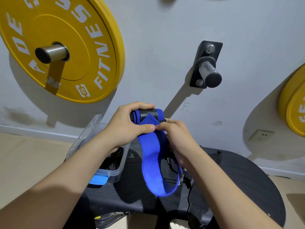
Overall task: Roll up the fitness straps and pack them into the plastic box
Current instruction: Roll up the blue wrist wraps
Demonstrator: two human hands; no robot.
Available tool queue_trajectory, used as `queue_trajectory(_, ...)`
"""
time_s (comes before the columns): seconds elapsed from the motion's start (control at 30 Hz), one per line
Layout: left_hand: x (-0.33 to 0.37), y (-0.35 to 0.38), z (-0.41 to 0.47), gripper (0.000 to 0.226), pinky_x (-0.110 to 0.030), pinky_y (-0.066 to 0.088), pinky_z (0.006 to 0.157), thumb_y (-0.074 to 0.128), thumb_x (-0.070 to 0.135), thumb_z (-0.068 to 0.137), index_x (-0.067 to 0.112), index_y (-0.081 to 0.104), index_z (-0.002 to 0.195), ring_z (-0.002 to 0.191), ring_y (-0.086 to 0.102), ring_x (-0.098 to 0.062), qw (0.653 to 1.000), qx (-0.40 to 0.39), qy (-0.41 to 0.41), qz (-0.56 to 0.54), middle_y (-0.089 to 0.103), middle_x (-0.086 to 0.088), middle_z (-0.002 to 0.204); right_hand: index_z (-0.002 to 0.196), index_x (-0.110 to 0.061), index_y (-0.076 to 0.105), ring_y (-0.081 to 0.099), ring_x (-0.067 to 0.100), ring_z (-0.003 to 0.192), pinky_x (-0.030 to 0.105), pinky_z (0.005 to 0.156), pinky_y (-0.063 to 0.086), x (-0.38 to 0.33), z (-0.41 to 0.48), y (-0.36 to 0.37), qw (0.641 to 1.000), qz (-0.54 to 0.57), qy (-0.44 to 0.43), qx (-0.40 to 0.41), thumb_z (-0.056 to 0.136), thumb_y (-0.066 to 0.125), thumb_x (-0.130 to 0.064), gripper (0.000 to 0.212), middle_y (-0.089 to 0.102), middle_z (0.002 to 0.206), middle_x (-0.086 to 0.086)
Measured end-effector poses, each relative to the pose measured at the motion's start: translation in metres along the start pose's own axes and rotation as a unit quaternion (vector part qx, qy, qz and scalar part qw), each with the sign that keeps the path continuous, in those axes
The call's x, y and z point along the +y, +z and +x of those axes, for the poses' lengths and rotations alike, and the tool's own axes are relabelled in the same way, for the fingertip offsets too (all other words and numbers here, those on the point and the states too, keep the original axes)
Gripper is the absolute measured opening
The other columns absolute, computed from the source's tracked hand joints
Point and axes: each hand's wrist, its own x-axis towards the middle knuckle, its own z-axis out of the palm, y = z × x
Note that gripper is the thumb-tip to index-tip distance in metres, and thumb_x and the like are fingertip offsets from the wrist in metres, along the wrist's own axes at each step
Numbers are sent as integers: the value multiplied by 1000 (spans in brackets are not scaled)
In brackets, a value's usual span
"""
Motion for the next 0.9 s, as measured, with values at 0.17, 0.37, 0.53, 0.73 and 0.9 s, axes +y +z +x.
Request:
queue_trajectory(0.17,-1,1,4,47,-23,62,89,90,12,86,31,78,128,107,78,-10,999,-19,20,-31,82,9,115,114,-3,76,78,32,83,31,67,59,-3,-2,4,999,36,-3,25,100,70,-34,35,81,99,19)
queue_trajectory(0.37,-2,2,7,27,-30,61,97,61,28,109,26,76,131,118,75,-14,996,-23,30,-78,80,2,124,127,-1,69,78,38,100,41,83,58,-6,-9,1,999,43,-5,20,99,77,-26,38,78,117,24)
queue_trajectory(0.53,-5,4,6,44,-49,64,95,72,39,99,12,66,133,116,76,-32,972,-52,-98,-207,78,-16,123,137,-9,60,79,40,104,52,98,62,-7,-11,1,998,40,-37,31,96,81,-21,48,81,109,18)
queue_trajectory(0.73,-5,-2,2,32,-47,69,76,70,27,105,44,71,132,106,79,-19,997,-42,-27,-56,78,5,118,140,-35,48,81,22,95,43,91,64,1,-1,-5,993,-116,-12,-1,100,74,-42,49,83,107,7)
queue_trajectory(0.9,-1,-1,2,47,-39,63,100,76,14,100,44,72,136,115,72,-10,998,-22,33,50,71,7,128,131,-32,55,78,28,100,52,94,62,0,2,-10,975,-220,13,-33,74,70,-30,59,77,110,7)
